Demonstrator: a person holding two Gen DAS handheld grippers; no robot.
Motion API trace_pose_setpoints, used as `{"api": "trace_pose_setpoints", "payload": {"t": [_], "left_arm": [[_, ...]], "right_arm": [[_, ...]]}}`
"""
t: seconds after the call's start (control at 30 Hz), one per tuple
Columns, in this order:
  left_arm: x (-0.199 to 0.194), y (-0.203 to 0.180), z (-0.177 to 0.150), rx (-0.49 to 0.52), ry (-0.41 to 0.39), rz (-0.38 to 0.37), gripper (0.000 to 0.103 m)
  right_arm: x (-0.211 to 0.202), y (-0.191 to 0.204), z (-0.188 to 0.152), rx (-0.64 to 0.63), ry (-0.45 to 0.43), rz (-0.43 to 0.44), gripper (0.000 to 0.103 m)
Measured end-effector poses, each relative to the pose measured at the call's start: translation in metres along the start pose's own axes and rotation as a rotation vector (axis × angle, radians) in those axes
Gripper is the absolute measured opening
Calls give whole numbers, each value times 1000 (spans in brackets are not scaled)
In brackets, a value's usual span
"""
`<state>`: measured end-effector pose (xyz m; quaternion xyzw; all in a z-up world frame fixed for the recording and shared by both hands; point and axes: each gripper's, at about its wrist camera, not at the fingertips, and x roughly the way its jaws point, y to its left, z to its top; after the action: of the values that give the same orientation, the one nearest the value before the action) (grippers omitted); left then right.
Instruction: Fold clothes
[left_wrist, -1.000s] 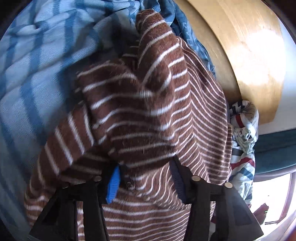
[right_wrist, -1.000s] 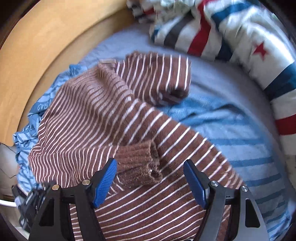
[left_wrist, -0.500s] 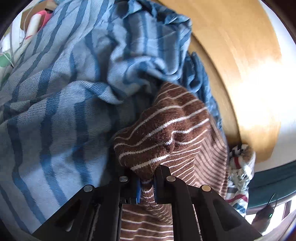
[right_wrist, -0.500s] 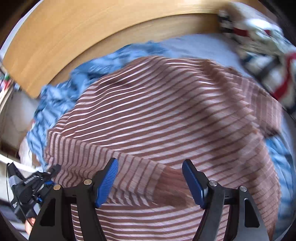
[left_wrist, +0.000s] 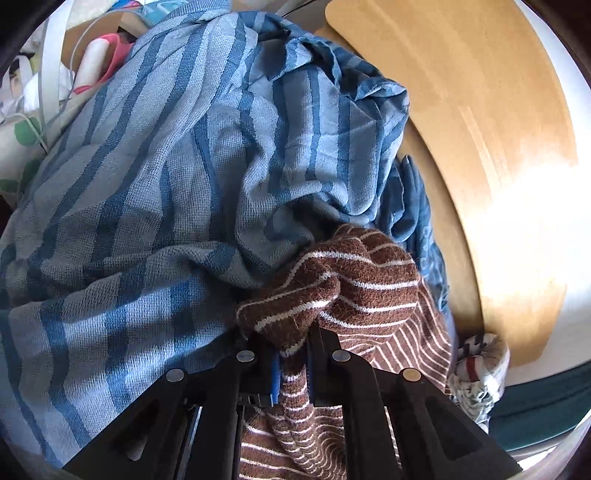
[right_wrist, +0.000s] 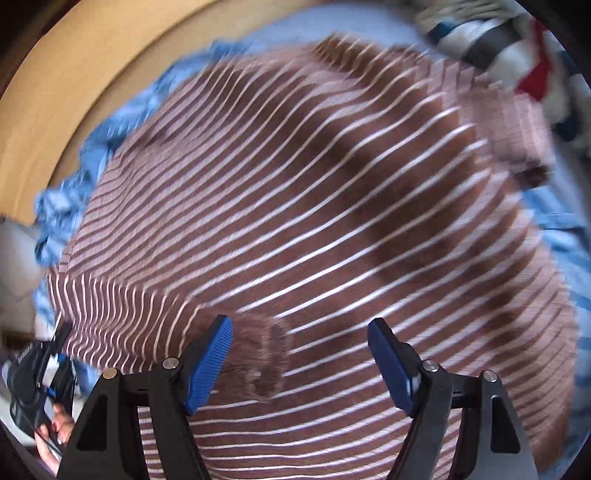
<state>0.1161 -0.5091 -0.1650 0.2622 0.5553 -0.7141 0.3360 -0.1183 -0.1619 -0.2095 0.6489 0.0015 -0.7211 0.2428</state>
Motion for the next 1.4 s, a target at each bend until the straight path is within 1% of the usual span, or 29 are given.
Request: {"api": "trace_pose_setpoints", "payload": {"t": [0.03,0.07,0.1,0.13,0.17,0.2,0.27,0.3,0.43,0.47,0.53,0.57,0.63,0.7,0.77,0.8,0.87,0.9,0.93,0.97,1.0,1.03,1.07,1.1,1.13,1.17,1.23,1.33,1.4], "left_arm": [[1,1,1,-8,17,6,11],[0,4,2,-80,-10,5,13],[-1,7,2,-164,-46,4,15],[-3,11,2,-199,-42,-23,20],[-7,15,1,-224,-32,-56,30],[-13,18,0,-242,-33,-84,36],[-27,20,-3,-263,-54,-135,63],[-34,20,-5,-268,-62,-158,67],[-56,16,-13,-287,-85,-246,69],[-59,15,-15,-286,-83,-262,69],[-60,14,-15,-275,-64,-246,69],[-57,11,-15,-267,-48,-225,69],[-47,12,-18,-272,-14,-211,69],[-36,19,-23,-315,9,-220,69],[-33,27,-39,-357,14,-219,69],[-36,34,-46,-374,8,-212,69],[-40,52,-51,-408,7,-209,69],[-44,58,-52,-409,11,-210,69],[-48,63,-53,-407,16,-212,69],[-52,68,-52,-389,15,-200,65],[-54,70,-49,-356,5,-179,59],[-56,71,-47,-321,-7,-157,45],[-58,72,-44,-284,-15,-143,35],[-59,72,-41,-247,-23,-130,29],[-62,76,-39,-214,-25,-130,17],[-61,76,-37,-188,-18,-124,13],[-58,73,-31,-129,-4,-103,13],[-60,72,-29,-25,-5,-33,13],[-62,77,-28,-17,2,-36,13]], "right_arm": [[10,3,1,-11,23,15,77],[15,7,1,-23,19,25,59],[21,10,1,-36,14,35,33],[19,15,0,-64,-5,28,28],[18,21,-1,-93,-25,21,15],[9,28,0,-130,-57,11,9],[-14,35,9,-148,-122,56,8],[-32,38,19,-147,-169,82,8],[-88,48,62,-130,-357,-14,8],[-93,48,70,-93,-390,-93,11],[-102,47,85,-17,-454,-250,47],[-101,47,89,4,-433,-261,65],[-97,59,78,-64,-400,-163,57],[-80,82,56,-182,-329,-114,62],[-57,109,30,-306,-240,-50,61],[-41,126,11,-383,-186,-7,60],[-18,153,-29,-522,-136,6,56],[-6,167,-51,-597,-116,-7,51],[7,175,-64,-623,-85,-11,44],[19,183,-76,-649,-53,-14,31],[32,191,-89,-674,-22,-18,26],[39,192,-89,-640,-17,1,25],[47,193,-89,-607,-12,20,20],[55,193,-89,-574,-7,39,20],[56,193,-83,-540,-33,54,19],[56,193,-77,-507,-60,68,18],[54,198,-61,-472,-122,39,18],[54,209,-46,-433,-217,-15,18],[65,220,-45,-434,-185,12,15]]}}
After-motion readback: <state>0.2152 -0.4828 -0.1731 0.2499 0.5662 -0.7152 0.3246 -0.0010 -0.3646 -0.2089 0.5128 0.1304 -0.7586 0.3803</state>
